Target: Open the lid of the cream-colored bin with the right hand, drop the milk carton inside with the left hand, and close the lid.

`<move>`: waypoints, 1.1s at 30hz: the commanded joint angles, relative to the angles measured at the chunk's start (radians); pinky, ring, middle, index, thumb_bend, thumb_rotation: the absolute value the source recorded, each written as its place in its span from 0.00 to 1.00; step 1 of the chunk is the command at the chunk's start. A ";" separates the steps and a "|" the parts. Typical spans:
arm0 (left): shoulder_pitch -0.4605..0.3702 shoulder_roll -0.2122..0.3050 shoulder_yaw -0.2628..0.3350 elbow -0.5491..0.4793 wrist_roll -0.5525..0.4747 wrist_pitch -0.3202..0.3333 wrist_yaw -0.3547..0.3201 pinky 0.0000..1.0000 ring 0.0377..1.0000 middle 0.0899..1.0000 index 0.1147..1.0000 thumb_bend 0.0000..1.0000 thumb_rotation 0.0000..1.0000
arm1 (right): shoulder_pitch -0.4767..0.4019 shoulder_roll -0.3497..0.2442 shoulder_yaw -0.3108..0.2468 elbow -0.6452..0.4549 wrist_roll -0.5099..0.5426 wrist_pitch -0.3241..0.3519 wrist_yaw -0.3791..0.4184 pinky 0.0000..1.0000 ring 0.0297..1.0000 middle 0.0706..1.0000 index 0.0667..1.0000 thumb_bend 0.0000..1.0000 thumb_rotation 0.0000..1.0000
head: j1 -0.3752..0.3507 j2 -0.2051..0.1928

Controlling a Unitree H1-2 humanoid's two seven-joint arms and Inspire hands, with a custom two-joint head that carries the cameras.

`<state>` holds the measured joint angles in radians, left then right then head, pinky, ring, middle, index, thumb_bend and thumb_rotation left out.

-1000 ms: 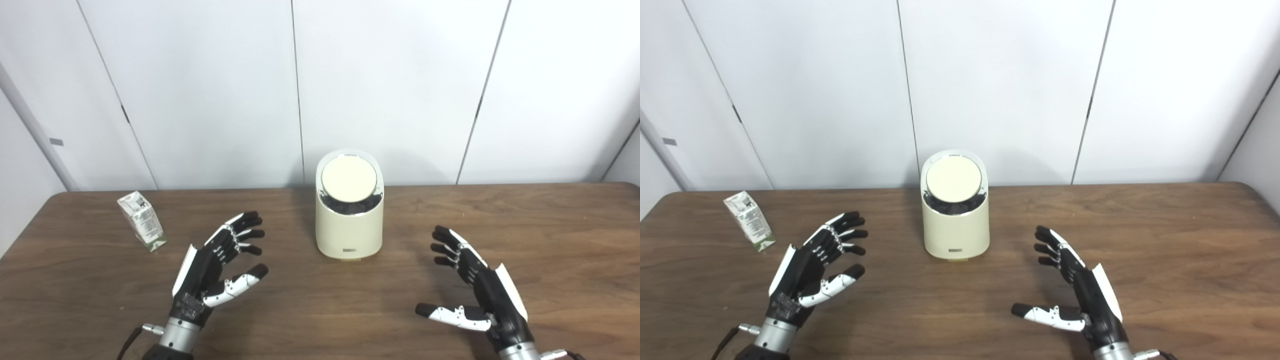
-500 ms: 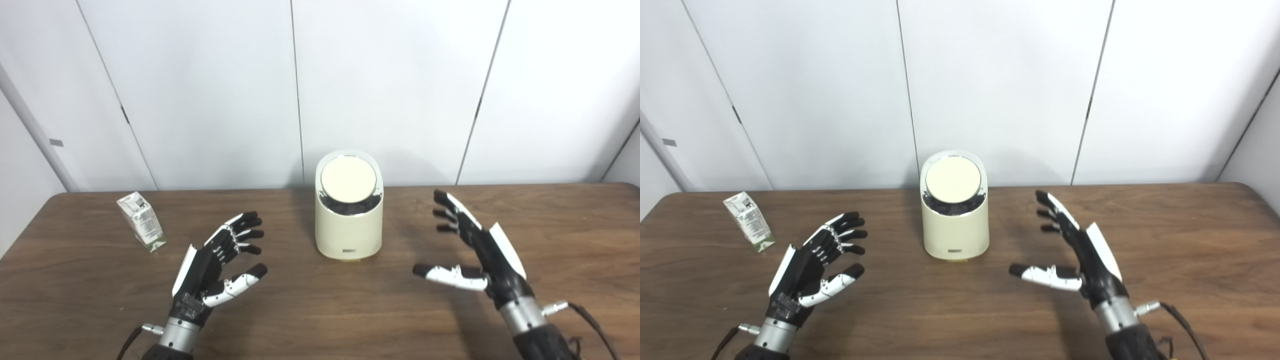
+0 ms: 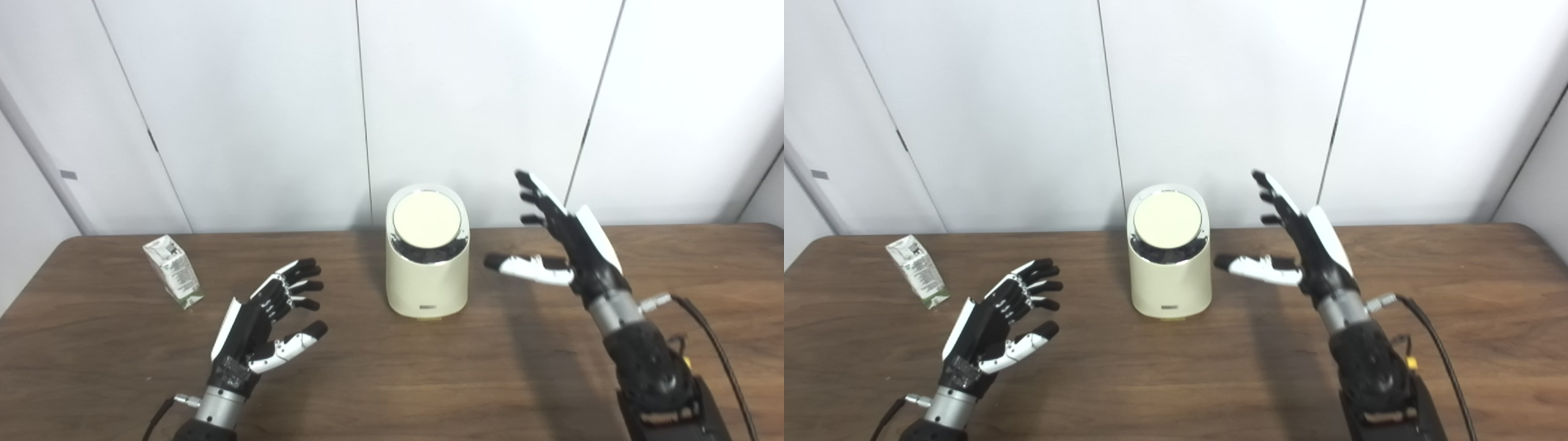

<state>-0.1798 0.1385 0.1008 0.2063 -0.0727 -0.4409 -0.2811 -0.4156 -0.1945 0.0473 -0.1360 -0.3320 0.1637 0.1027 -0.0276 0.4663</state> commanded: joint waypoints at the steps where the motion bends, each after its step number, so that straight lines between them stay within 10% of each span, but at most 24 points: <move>1: 0.021 -0.012 -0.002 0.051 0.000 -0.029 0.004 0.63 0.75 0.81 0.84 0.70 0.28 | -0.074 0.004 0.004 -0.031 0.010 0.034 0.011 0.83 0.93 0.92 0.95 0.82 0.45 | 0.000 0.001; 21: 0.024 -0.020 -0.007 0.060 -0.002 -0.029 -0.001 0.63 0.75 0.81 0.85 0.72 0.29 | -0.295 0.010 0.122 0.106 -0.125 0.200 0.022 0.75 0.91 0.96 0.98 0.80 0.44 | 0.005 0.004; 33: 0.026 -0.026 -0.011 0.058 -0.006 -0.029 -0.010 0.63 0.74 0.80 0.85 0.73 0.30 | -0.371 0.023 0.152 0.254 -0.143 0.158 -0.012 0.84 0.94 0.97 0.97 0.84 0.41 | 0.015 0.010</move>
<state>-0.1839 0.1331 0.0998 0.2114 -0.0721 -0.4411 -0.2906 -0.7174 -0.1709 0.1995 0.1294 -0.4647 0.3630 0.1169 -0.0123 0.4755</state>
